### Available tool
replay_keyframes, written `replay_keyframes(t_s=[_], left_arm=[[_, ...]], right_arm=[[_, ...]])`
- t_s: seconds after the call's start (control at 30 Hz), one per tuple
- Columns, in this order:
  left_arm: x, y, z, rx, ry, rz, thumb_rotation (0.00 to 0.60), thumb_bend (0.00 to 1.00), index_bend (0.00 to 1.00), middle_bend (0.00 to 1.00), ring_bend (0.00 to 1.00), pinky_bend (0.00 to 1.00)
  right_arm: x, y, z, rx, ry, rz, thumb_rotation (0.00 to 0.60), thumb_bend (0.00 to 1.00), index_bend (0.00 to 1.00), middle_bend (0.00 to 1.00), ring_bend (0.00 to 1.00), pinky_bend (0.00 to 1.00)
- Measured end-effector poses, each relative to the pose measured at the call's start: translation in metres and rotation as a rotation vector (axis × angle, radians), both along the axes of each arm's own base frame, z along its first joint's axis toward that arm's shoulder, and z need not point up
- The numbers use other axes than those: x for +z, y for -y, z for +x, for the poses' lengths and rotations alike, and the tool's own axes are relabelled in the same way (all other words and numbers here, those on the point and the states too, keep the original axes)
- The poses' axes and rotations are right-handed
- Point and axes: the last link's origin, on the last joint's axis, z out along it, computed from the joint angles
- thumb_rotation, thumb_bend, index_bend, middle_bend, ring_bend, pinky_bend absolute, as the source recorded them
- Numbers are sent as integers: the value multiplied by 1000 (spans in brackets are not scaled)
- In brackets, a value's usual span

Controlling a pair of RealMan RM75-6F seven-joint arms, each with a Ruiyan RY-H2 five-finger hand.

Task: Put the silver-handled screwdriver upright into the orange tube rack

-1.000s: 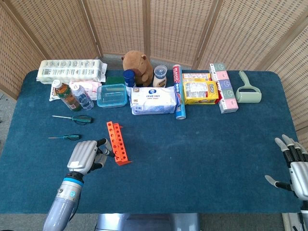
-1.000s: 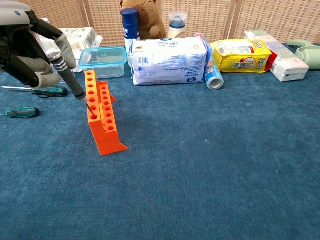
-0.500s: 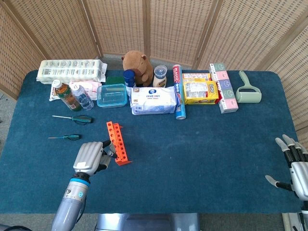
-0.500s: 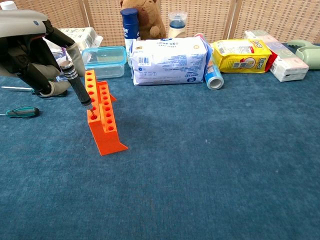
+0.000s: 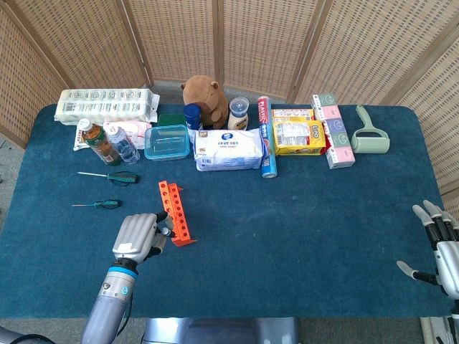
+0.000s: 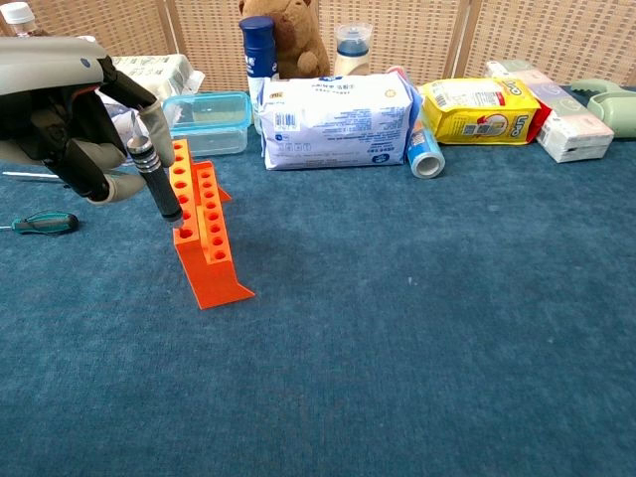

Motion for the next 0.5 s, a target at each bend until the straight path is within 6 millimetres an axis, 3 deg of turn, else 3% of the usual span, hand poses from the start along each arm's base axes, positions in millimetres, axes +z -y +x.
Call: replay_keyframes(t_s=[0.5], left_arm=[[-2, -3, -5, 30, -21, -4, 600, 422, 499, 1000, 1000, 1000]], right_arm=[[2, 0, 0, -1, 6, -3, 600, 0, 44, 0, 0, 0]])
